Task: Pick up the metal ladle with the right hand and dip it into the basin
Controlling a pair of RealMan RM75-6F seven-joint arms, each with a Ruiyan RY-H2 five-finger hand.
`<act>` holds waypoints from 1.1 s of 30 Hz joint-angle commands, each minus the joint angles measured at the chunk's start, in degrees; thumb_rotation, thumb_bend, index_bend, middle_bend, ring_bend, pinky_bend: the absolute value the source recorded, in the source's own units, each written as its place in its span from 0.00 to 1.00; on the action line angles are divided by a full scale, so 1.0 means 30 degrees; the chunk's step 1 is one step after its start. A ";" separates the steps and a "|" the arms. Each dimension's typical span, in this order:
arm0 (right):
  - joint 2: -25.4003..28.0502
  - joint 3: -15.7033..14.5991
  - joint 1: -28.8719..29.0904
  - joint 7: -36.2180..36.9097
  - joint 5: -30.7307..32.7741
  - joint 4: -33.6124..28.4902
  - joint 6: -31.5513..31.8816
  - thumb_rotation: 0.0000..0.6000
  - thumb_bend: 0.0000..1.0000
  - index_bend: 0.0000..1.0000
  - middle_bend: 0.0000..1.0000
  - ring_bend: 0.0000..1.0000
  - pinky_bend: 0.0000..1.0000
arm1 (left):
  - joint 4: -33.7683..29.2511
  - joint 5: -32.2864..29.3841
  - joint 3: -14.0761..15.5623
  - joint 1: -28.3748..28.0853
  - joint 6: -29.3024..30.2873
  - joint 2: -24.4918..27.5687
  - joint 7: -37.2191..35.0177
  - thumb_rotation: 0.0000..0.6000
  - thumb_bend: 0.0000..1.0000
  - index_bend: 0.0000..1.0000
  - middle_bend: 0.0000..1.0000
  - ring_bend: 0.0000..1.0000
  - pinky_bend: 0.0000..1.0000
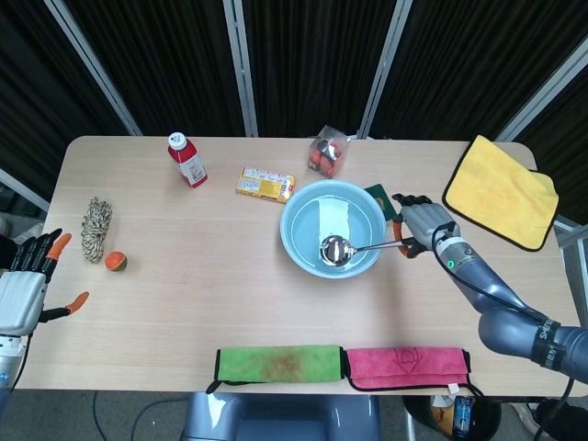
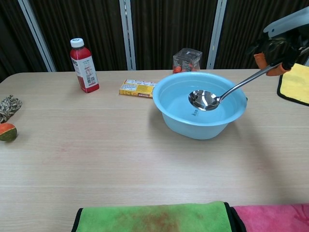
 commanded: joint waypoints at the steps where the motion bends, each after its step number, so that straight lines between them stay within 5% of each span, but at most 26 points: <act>1: -0.0693 -0.0257 0.0501 -0.0128 0.0447 0.0568 0.0129 1.00 0.57 0.68 0.00 0.00 0.00 | 0.0055 -0.0085 -0.0028 -0.0034 -0.0105 0.0025 -0.0126 0.84 0.22 0.00 0.00 0.00 0.00; 16: -0.4903 -0.0972 0.1041 -0.0501 0.0748 0.4436 0.1410 1.00 0.57 0.68 0.00 0.00 0.00 | 0.0271 -0.0199 0.0008 -0.0237 -0.0621 0.0115 -0.0801 0.84 0.22 0.00 0.00 0.00 0.00; 33: -0.8128 -0.1825 0.1144 -0.2141 0.1892 0.6083 0.2687 1.00 0.57 0.68 0.00 0.00 0.00 | 0.0440 0.0026 -0.0011 -0.0190 -0.0433 0.0758 -0.2939 0.84 0.22 0.00 0.00 0.00 0.00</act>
